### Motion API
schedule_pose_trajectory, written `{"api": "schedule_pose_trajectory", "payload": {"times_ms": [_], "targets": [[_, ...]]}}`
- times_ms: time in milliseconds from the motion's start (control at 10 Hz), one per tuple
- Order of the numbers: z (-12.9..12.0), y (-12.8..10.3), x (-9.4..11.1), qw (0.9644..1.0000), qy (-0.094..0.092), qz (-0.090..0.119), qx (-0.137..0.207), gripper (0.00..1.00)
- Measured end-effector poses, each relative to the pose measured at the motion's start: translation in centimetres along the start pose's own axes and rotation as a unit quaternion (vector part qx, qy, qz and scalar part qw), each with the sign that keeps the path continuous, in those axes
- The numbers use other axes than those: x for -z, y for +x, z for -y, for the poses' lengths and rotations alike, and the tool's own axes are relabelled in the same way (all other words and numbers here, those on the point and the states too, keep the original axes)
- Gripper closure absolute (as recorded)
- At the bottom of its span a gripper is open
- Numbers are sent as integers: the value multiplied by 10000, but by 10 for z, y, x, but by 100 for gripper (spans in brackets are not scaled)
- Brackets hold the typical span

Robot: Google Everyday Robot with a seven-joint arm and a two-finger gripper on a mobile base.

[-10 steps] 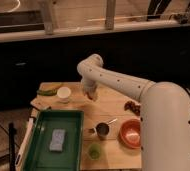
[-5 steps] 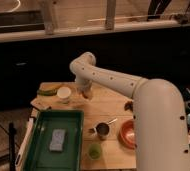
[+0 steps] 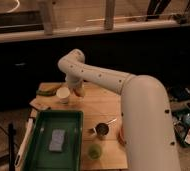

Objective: Place apple in paper cup

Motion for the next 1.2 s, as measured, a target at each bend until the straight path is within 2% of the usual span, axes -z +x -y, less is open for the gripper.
{"api": "schedule_pose_trajectory", "payload": {"times_ms": [600,1200], "targets": [[36,-12,1,9990,-54,-94,440,95],[51,-11,4,9975,-60,-120,695,95]]}}
